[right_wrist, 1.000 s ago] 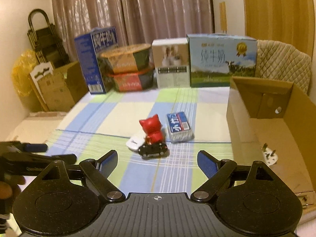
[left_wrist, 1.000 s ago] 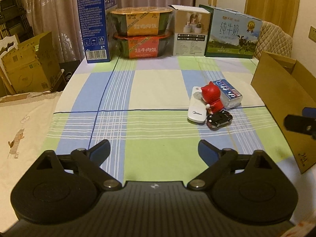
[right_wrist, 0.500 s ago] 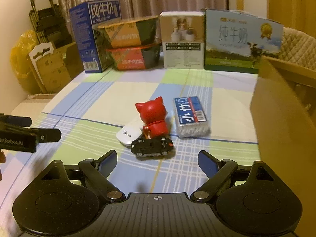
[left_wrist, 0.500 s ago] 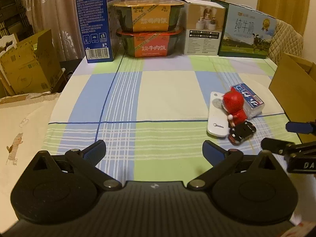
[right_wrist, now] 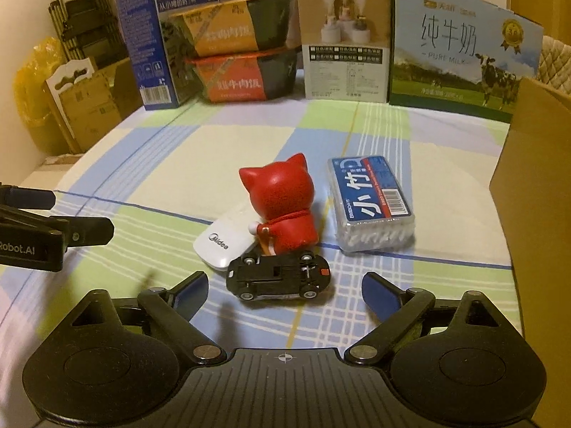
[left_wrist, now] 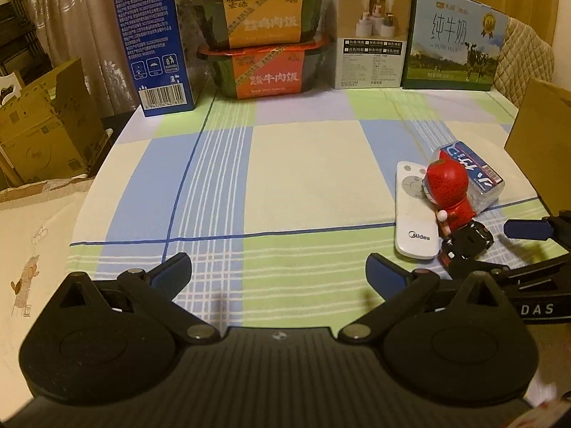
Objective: Organize rigid objects
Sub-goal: 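Grasp the black toy car with the right tool while the left tool approaches the white remote, then close the left tool on the white Midea remote and lift it, then carry the remote with the left tool while the right tool carries the car to the box, then lower the remote into the box and open the left tool while the right tool releases the car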
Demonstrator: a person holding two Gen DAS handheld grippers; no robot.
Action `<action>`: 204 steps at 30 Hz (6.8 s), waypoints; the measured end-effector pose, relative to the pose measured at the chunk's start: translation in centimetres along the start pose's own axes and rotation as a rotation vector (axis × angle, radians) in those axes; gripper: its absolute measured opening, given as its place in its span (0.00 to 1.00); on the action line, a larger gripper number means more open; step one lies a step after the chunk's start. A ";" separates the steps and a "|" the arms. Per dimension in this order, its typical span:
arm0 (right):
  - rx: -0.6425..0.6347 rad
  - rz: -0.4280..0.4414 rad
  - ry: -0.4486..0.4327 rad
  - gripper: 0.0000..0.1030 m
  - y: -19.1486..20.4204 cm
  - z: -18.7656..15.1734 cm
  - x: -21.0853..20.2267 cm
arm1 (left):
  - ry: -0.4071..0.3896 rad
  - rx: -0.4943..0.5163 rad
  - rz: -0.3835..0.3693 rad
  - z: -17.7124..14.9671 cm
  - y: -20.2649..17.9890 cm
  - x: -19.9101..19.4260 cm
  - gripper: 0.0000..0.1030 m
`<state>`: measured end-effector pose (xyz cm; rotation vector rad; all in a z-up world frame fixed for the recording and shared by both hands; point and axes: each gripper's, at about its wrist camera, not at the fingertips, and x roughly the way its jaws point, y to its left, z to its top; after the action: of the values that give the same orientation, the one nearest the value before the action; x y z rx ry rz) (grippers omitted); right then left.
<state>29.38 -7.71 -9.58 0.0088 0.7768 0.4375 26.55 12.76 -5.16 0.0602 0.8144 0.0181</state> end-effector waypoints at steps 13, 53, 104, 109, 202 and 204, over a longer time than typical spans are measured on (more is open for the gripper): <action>0.005 0.000 0.035 0.60 -0.5 0.4 0.4 | 0.008 0.018 -0.030 -0.1 -0.9 0.8 0.99; 0.083 -0.012 0.097 0.60 -2.7 -2.2 -6.1 | 0.125 0.117 -0.131 -4.5 -7.5 -1.1 0.34; 0.122 -0.021 0.062 0.62 -3.1 -2.7 -7.5 | 0.071 0.085 -0.147 -4.5 -8.5 -3.0 0.34; 0.118 -0.026 0.031 0.62 -2.7 -2.7 -9.1 | 0.051 0.084 -0.160 -4.4 -9.1 -5.0 0.34; 0.287 -0.233 -0.112 0.62 -20.0 -3.8 -29.4 | -0.062 0.175 -0.368 1.9 -29.7 -16.2 0.45; 0.283 -0.232 -0.113 0.62 -19.7 -3.8 -29.5 | -0.063 0.174 -0.366 1.9 -29.5 -16.3 0.45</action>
<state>15.78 -37.58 4.36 0.2045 0.7131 0.1034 16.53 -17.41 6.19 0.0749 0.7527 -0.3981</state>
